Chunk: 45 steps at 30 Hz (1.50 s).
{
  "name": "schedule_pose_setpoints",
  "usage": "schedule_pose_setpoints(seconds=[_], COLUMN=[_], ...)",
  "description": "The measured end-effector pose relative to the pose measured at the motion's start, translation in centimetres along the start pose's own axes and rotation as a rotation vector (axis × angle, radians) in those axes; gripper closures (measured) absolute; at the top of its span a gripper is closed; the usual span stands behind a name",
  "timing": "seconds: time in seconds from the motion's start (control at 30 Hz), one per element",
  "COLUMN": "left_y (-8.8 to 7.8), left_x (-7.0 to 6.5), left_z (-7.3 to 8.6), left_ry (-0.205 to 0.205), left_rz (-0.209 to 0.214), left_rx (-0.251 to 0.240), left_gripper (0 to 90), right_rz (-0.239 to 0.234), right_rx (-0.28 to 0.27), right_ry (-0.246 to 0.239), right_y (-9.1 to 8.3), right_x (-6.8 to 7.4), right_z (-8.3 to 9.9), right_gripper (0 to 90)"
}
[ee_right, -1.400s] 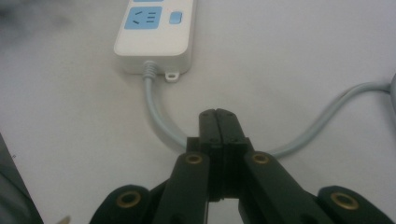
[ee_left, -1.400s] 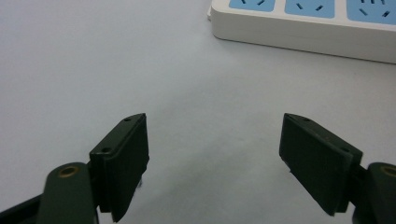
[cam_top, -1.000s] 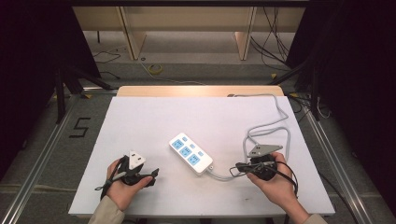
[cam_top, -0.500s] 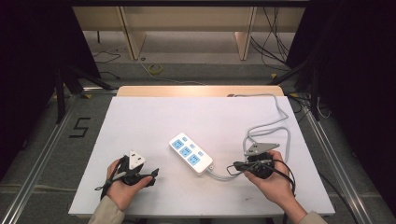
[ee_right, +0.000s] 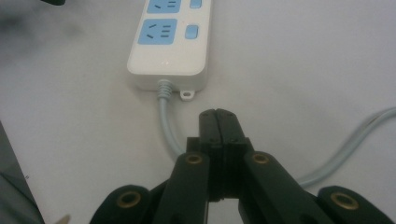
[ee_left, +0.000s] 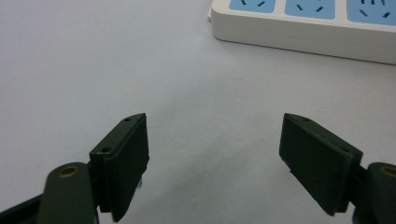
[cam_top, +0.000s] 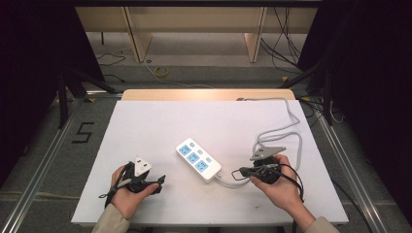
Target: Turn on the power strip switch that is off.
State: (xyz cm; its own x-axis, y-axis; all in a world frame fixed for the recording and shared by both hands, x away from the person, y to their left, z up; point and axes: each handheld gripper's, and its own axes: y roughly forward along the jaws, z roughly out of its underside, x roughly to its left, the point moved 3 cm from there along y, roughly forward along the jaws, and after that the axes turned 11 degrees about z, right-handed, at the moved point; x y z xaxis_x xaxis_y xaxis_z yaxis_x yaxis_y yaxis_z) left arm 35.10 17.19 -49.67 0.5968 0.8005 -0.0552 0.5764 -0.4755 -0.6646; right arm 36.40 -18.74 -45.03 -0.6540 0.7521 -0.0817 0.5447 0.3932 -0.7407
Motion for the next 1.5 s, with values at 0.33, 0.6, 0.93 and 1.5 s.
schedule_pose_setpoints(seconds=[0.33, 0.6, 0.93, 1.5], left_y=[0.0, 0.0, 0.0, 0.0], left_x=[0.0, 0.0, 0.0, -0.1], left_z=[0.0, 0.0, 0.0, -0.1], left_ry=[0.001, 0.000, 0.001, 0.000], left_rz=[0.000, -0.002, -0.001, -0.002], left_rx=[-0.001, -0.003, -0.004, -0.006], left_gripper=[23.9, 23.8, 23.9, 23.9], right_rz=[-0.010, -0.020, -0.026, -0.042], right_rx=[0.009, 0.017, 0.027, 0.039], right_ry=[-0.005, -0.001, -0.009, -0.018], right_y=[0.3, 0.6, 0.9, 1.4], right_x=[0.3, 0.5, 0.7, 1.3], right_z=[-0.5, -0.9, -1.4, -2.3], right_gripper=[90.0, 90.0, 90.0, 90.0])
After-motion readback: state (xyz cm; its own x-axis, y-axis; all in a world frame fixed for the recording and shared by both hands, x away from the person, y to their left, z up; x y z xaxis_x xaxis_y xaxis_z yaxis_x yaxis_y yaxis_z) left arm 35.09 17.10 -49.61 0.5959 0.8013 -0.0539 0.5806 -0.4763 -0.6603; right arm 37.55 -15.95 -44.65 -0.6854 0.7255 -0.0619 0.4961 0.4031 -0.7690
